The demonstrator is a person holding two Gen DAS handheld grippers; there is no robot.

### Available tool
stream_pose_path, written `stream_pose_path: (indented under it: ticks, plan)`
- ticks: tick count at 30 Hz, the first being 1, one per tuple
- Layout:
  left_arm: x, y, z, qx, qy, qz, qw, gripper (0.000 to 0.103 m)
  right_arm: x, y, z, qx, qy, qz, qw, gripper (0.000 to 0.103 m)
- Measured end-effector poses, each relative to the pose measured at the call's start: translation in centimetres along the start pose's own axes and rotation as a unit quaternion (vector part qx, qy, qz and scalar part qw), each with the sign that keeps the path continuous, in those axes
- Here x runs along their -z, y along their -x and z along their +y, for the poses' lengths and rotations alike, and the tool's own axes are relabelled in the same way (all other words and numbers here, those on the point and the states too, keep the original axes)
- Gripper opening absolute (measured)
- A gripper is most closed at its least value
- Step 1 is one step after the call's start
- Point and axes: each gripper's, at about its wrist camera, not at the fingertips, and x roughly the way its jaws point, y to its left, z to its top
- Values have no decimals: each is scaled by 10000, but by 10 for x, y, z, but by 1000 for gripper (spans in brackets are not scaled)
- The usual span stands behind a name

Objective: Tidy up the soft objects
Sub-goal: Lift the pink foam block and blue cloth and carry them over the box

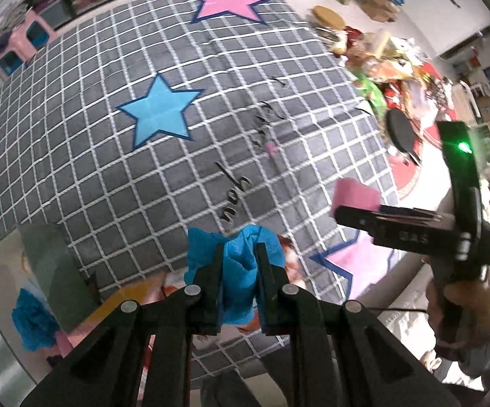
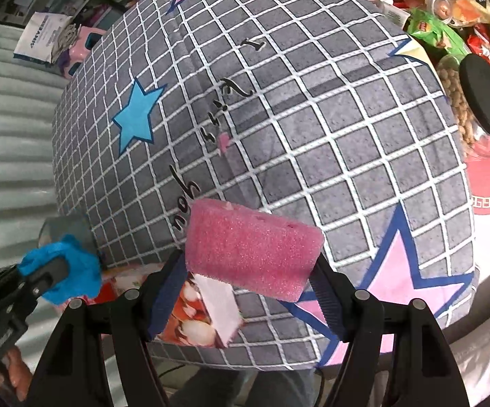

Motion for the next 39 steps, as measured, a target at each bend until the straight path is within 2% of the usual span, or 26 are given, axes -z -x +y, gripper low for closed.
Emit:
stream_pose_path:
  ticks: [10, 20, 29, 39]
  plan:
    - [57, 8, -21, 476, -685, 27, 9965, 16, 54, 0, 2, 237, -104, -5, 9997, 73]
    - [122, 30, -3, 685, -932, -86, 9933, 16, 121, -6, 42, 375, -135, 18, 9992, 73]
    - [169, 51, 39, 526, -648, -370, 9958, 16, 160, -15, 95, 449, 260, 82, 9986, 73]
    - [208, 76, 105, 300, 196, -752, 9965, 16, 188, -35, 169, 395, 1078, 237, 9931, 73]
